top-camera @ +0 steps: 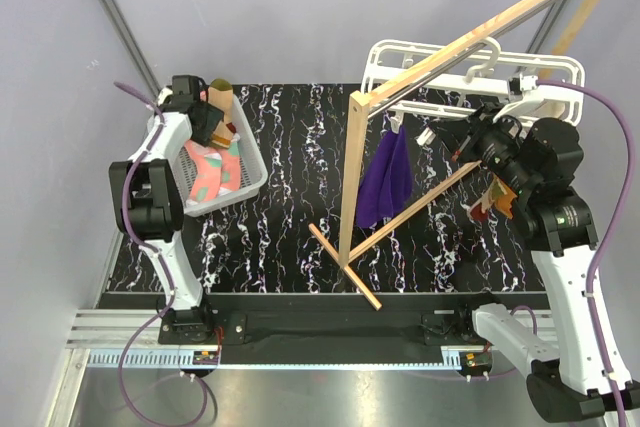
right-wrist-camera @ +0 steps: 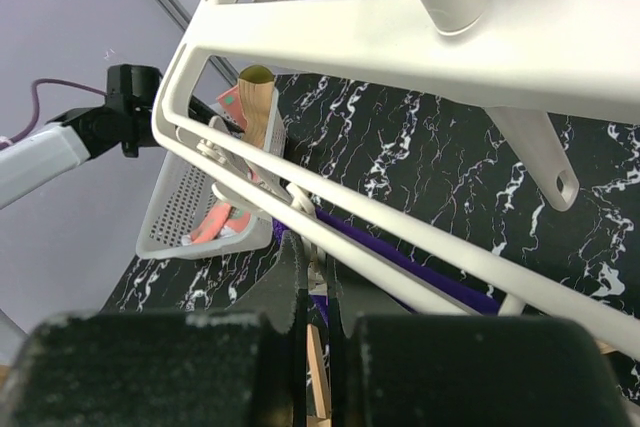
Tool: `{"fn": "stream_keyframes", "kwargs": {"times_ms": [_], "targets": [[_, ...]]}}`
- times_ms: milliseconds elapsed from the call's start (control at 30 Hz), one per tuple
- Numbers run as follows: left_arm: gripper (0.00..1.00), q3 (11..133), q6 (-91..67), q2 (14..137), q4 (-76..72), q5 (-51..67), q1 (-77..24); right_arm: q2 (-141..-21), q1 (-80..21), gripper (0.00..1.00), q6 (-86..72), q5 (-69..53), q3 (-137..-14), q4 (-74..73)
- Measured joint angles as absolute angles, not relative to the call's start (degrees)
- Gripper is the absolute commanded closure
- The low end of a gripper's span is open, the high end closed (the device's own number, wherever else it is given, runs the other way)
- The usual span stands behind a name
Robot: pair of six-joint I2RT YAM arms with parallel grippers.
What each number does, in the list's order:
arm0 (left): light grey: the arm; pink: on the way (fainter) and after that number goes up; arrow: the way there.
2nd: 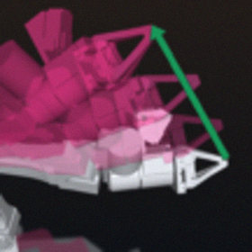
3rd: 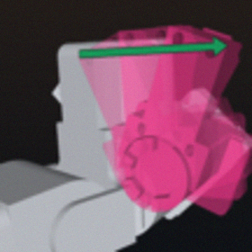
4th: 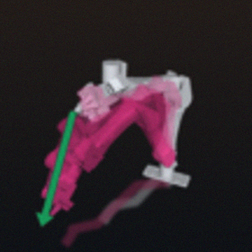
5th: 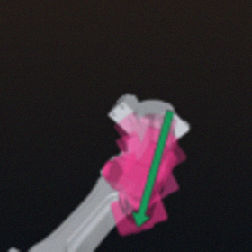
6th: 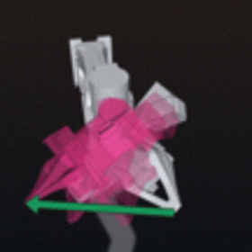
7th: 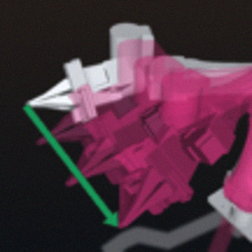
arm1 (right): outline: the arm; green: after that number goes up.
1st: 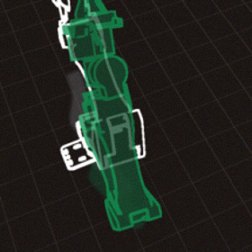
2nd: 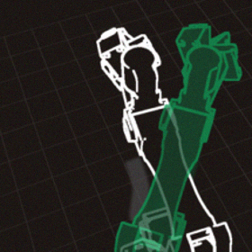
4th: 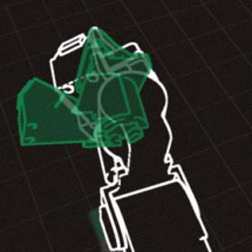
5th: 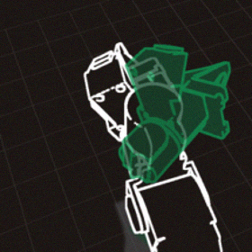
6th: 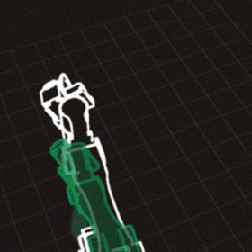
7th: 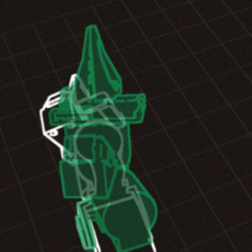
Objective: Clip the socks to the hanger
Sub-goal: Pick up the sock from the bin.
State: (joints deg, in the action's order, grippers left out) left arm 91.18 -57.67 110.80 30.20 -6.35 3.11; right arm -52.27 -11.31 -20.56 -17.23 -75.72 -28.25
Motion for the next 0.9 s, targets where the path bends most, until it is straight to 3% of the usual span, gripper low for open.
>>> {"fn": "stream_keyframes", "kwargs": {"times_ms": [467,700,900], "targets": [[0.25,88.2,-73.0,113.9,29.9,-9.5,4.8,-51.8,-14.5,1.00,-18.8,-14.5,-74.8,-26.9],[0.26,87.6,-75.6,113.9,30.0,-9.5,7.7,-52.2,-15.0,1.00,-18.6,-14.3,-74.8,-26.6],[0.38,88.5,-75.7,116.5,28.5,-8.8,8.4,-52.4,-15.0,1.00,-18.3,-14.1,-75.0,-26.8]]}}
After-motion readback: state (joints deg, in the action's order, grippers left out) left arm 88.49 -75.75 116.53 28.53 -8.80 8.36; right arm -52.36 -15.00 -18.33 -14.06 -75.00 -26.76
